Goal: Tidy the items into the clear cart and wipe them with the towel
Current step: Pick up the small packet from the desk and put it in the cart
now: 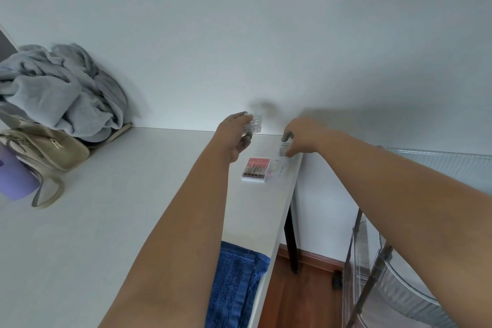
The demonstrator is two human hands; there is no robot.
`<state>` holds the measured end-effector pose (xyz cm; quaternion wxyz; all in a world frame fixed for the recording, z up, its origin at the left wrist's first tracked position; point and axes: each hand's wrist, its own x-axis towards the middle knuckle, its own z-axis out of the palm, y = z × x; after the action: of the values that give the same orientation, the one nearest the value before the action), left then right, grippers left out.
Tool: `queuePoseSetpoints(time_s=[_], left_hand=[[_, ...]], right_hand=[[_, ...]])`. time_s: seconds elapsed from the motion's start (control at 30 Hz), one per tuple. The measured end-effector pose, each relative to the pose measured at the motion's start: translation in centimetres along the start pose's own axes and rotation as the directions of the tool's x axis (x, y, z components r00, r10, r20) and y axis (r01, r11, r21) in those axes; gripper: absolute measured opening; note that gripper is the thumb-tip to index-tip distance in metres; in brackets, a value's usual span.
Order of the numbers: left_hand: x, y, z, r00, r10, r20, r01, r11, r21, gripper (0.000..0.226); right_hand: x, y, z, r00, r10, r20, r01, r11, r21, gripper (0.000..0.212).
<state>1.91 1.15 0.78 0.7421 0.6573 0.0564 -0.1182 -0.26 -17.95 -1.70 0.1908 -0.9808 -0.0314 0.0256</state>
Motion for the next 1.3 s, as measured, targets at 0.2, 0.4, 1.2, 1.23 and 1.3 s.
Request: queuePoseSetpoints(time_s=[0.2,0.4,1.2,1.23,1.3], left_hand=[[-1.8,0.0,0.7,0.998,-0.009,0.067,0.024,0.973,-0.229,0.034],[-4.9,0.5,4.4,0.981,0.009,0.192,0.015,0.992,-0.124,0.022],[-12.9,-14.6,29.6,0.905,-0.152,0.397,-0.134,0.785,0.605,0.032],[-12.6,-15.5,29.9,0.909,-0.173,0.378,-0.122,0.758,0.641,0.03],[-12.0,-16.9,30.2,0.923,-0.178,0.34,-0.122,0.704,0.7,0.031]], right_hand=[[-2.2,0.9,-0.7,0.991,0.044,-0.125,-0.022,0.985,0.169,0.055],[-7.0,3.0,-4.2,0.966,0.019,-0.258,0.032,0.981,0.192,0.061],[-26.7,25.3,-5.4,0.925,0.36,-0.119,-0.349,0.932,0.097,0.057],[-26.6,25.8,-4.6,0.927,0.362,-0.102,-0.353,0.931,0.092,0.057],[-26.2,26.7,-3.0,0.928,0.363,-0.084,-0.358,0.931,0.072,0.057]])
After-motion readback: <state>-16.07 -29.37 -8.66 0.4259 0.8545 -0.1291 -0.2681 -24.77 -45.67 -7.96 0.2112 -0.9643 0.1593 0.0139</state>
